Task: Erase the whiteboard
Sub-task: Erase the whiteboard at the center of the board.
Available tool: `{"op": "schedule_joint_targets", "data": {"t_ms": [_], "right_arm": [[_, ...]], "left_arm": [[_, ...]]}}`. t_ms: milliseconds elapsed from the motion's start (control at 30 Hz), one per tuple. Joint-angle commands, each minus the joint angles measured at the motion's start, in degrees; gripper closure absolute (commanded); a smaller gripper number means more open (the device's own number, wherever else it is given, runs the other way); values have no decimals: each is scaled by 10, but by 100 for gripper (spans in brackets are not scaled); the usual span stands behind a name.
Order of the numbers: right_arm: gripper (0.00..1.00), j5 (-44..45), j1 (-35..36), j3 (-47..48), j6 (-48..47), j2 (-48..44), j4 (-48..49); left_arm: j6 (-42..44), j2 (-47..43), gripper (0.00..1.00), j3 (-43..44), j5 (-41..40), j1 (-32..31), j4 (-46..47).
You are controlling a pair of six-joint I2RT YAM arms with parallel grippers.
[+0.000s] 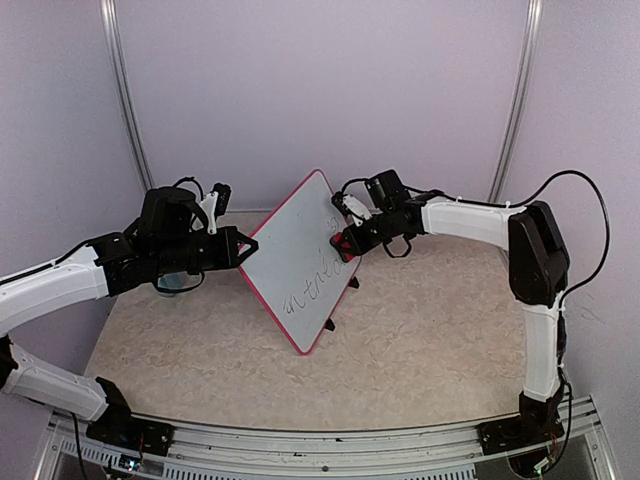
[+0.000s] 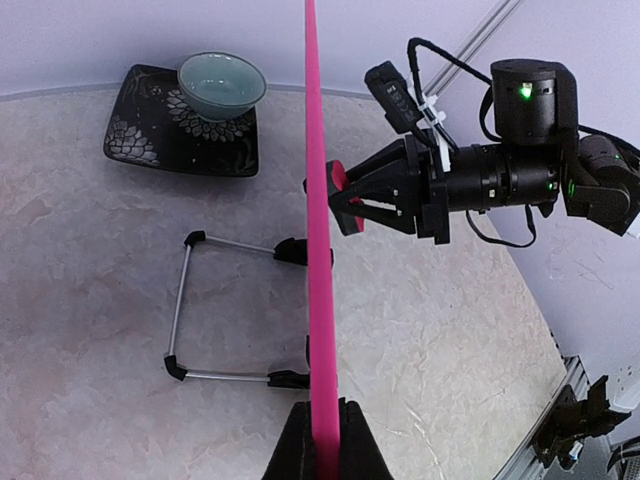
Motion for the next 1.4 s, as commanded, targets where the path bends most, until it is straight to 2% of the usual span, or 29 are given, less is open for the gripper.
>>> {"op": "schedule_joint_targets", "data": {"t_ms": [0, 300, 467, 667, 1033, 1367], "right_arm": [[99, -13, 4, -19, -8, 9, 1], [99, -10, 3, 111, -7, 39, -41], [98, -9, 3, 149, -6, 51, -53], [99, -6, 2, 119, -6, 44, -45], [99, -11, -10, -24, -9, 7, 1], [99, -22, -10, 98, -5, 35, -34]], "left_arm": [[37, 2, 100, -15, 65, -13, -15], [36, 4, 100, -13, 62, -12, -19], [36, 3, 100, -12, 62, -13, -20], [36, 3, 100, -11, 63, -13, -19], [39, 0, 100, -7, 63, -12, -23], [37, 8, 100, -4, 65, -13, -22]]}}
